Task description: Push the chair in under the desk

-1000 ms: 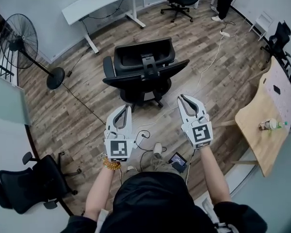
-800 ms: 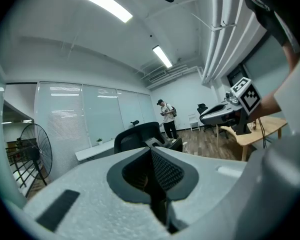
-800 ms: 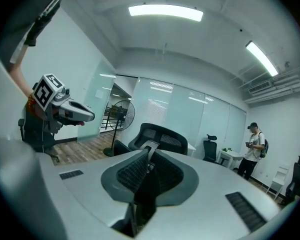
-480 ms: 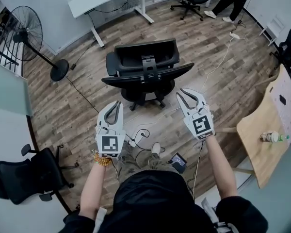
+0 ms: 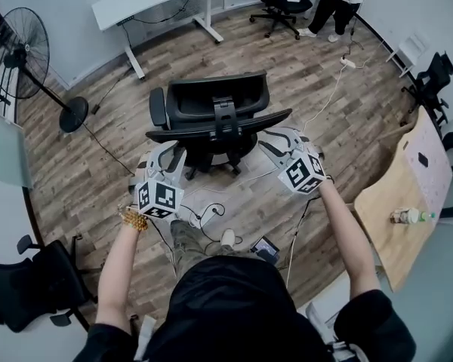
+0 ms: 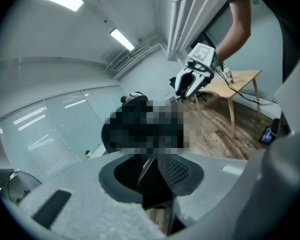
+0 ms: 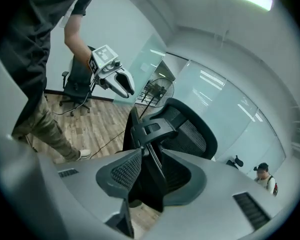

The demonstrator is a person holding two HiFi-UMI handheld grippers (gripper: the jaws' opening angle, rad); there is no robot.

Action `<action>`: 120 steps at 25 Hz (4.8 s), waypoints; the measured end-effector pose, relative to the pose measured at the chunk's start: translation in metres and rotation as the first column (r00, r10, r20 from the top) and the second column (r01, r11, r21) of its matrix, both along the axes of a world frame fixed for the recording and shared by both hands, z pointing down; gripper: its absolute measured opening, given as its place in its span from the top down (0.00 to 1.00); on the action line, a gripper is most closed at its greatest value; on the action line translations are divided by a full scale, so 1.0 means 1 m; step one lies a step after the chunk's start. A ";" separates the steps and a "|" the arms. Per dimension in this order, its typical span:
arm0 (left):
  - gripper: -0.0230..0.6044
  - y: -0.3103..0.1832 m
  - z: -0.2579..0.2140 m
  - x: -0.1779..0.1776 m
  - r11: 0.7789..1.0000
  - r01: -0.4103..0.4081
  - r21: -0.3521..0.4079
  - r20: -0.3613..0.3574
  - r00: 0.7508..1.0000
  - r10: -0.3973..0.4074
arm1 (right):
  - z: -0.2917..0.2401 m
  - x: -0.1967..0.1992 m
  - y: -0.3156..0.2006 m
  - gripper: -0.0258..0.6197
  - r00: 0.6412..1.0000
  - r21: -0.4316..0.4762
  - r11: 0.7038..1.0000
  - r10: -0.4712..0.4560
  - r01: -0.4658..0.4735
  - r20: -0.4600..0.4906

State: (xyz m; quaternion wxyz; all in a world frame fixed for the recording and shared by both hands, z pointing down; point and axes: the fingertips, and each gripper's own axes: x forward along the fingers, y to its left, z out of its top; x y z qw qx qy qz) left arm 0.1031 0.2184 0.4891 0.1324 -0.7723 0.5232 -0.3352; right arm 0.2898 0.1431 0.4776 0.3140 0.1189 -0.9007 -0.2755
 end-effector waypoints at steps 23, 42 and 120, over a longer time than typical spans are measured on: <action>0.69 -0.070 0.103 -0.026 0.893 -0.157 -0.422 0.138 0.962 0.234 | 0.097 -0.027 -0.074 0.75 0.903 -0.115 0.980 -0.195 0.163 -0.383; 0.69 -0.072 0.113 -0.050 0.789 -0.137 -0.599 0.170 0.941 0.293 | 0.100 -0.041 -0.054 0.75 0.923 -0.138 0.988 -0.122 0.076 -0.364; 0.78 -0.131 0.146 -0.101 0.743 -0.239 -0.625 0.226 0.856 0.465 | 0.138 -0.109 -0.106 0.81 0.813 -0.162 0.983 -0.166 0.089 -0.558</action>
